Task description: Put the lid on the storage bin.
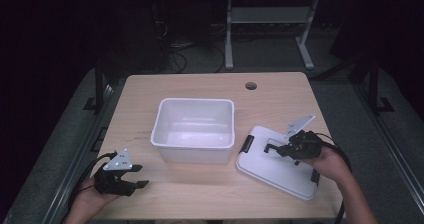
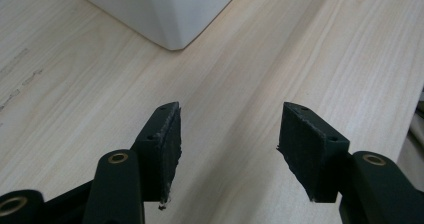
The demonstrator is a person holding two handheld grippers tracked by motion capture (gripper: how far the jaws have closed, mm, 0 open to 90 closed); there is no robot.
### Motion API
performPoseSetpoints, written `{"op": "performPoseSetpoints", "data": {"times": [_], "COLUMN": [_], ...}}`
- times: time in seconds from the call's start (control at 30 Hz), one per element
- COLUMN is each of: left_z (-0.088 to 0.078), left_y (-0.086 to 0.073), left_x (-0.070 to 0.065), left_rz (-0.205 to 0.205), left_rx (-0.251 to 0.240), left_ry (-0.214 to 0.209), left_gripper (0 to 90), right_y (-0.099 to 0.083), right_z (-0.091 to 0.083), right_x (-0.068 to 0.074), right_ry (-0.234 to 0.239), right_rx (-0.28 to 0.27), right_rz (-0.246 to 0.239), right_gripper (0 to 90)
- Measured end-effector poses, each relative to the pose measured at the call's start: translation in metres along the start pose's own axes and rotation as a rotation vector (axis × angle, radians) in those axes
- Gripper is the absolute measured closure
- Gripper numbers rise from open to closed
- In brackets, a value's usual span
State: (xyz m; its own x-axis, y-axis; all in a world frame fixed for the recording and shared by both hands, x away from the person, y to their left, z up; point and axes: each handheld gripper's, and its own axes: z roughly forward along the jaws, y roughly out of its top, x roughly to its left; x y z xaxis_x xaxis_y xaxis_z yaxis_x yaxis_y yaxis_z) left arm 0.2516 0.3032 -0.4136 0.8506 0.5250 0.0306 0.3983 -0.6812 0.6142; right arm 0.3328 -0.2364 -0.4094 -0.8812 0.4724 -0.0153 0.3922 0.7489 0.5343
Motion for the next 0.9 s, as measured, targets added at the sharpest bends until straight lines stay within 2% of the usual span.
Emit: {"op": "performPoseSetpoints", "data": {"times": [0.17, 0.5, 0.73, 0.9], "left_z": [0.002, 0.002, 0.002, 0.003], "left_y": [0.002, -0.001, 0.000, -0.001], "left_x": [-0.001, 0.001, 0.000, 0.000], "left_rz": [0.006, -0.005, -0.006, -0.008], "left_rx": [0.007, 0.004, 0.004, 0.008], "left_ry": [-0.005, -0.004, -0.004, -0.007], "left_gripper": [40.9, 39.3, 38.8, 38.5], "right_y": [0.000, 0.003, 0.009, 0.011], "right_z": [0.000, -0.003, -0.017, -0.027], "right_x": [-0.001, -0.002, -0.001, 0.000], "right_ry": [0.015, 0.009, 0.014, -0.002], "right_rx": [-0.006, -0.024, -0.043, -0.059], "right_rz": [0.001, -0.007, -0.015, -0.019], "right_gripper": [83.6, 83.9, 83.9, 83.9]}}
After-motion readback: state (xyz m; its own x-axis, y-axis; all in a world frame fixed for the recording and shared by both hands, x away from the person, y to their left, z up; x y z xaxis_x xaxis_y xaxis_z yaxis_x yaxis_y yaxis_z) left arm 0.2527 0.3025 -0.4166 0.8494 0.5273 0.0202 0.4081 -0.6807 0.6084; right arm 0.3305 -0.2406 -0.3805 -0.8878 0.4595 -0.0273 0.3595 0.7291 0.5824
